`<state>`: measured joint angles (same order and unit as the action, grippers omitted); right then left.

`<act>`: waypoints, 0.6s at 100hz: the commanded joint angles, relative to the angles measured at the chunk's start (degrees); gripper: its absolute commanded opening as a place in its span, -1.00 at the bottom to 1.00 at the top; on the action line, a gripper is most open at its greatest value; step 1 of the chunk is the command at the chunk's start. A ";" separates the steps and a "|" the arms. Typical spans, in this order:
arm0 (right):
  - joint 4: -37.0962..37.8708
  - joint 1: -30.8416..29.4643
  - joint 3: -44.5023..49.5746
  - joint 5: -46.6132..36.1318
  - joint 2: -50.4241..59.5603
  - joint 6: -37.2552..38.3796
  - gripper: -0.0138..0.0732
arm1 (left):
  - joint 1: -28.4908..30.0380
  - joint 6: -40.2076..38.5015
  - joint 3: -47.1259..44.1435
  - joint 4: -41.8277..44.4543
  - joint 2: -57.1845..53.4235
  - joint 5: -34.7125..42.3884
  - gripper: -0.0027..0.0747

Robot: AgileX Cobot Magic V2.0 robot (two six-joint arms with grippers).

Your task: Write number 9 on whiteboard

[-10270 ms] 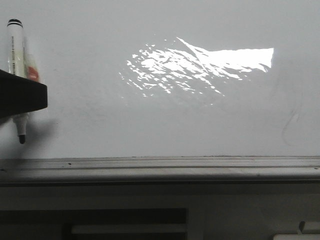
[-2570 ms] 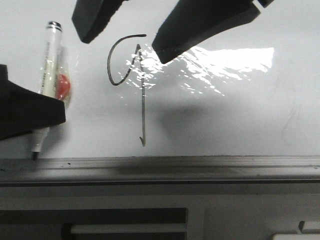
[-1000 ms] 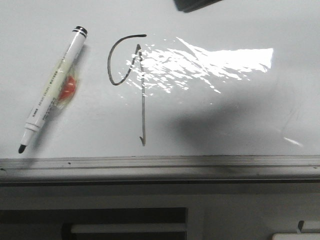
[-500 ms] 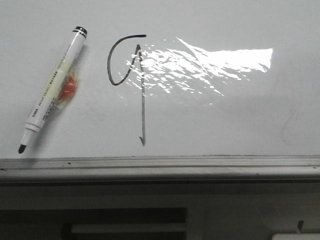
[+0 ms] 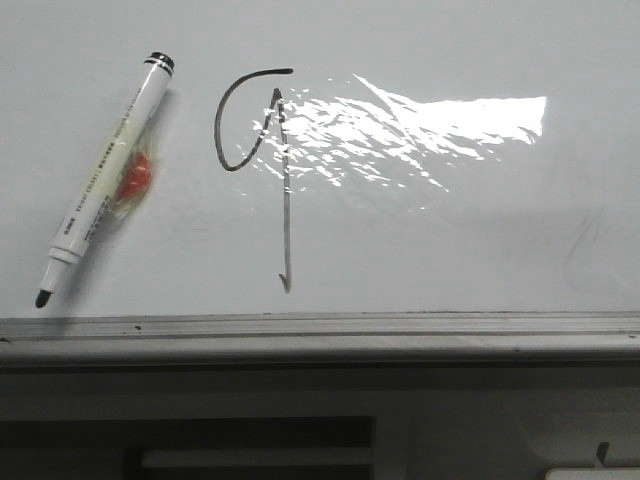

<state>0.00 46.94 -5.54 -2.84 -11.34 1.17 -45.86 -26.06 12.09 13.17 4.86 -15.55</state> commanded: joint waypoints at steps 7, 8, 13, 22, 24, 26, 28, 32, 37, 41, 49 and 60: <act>0.47 -0.05 -1.53 -4.25 -0.32 -0.20 -0.82 | 0.08 -0.04 1.61 0.16 0.57 3.72 -0.98; 0.47 -0.05 -1.53 -4.25 -0.32 -0.20 -0.82 | 0.08 -0.04 1.61 0.16 0.57 3.72 -0.98; 0.47 -0.05 -1.53 -4.25 -0.32 -0.20 -0.82 | 0.08 -0.04 1.61 0.16 0.57 3.72 -0.98; 0.47 -0.05 -1.53 -4.25 -0.32 -0.20 -0.82 | 0.08 -0.04 1.61 0.16 0.57 3.72 -0.98; 0.47 -0.05 -1.53 -4.25 -0.32 -0.20 -0.82 | 0.08 -0.04 1.61 0.16 0.57 3.72 -0.98; 0.47 -0.05 -1.53 -4.25 -0.32 -0.20 -0.82 | 0.08 -0.04 1.61 0.16 0.57 3.72 -0.98; 0.47 -0.05 -1.53 -4.25 -0.32 -0.20 -0.82 | 0.08 -0.04 1.61 0.16 0.57 3.72 -0.98; 0.47 -0.05 -1.53 -4.25 -0.32 -0.20 -0.82 | 0.08 -0.04 1.61 0.16 0.57 3.72 -0.98; 0.47 -0.05 -1.53 -4.25 -0.32 -0.20 -0.82 | 0.08 -0.04 1.61 0.16 0.57 3.72 -0.98; 0.47 -0.05 -1.53 -4.25 -0.32 -0.20 -0.82 | 0.08 -0.04 1.61 0.16 0.57 3.62 -0.98; 0.47 -0.05 -1.53 -4.25 -0.32 -0.20 -0.82 | 0.30 -0.04 1.61 0.30 0.57 2.66 -0.98; 0.47 -0.05 -1.53 -4.25 -0.32 -0.20 -0.82 | 1.86 0.05 1.61 0.62 0.57 0.90 -0.98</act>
<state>0.00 46.94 -5.54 -2.84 -11.34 1.17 -45.22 -26.06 12.09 13.30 4.86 -16.80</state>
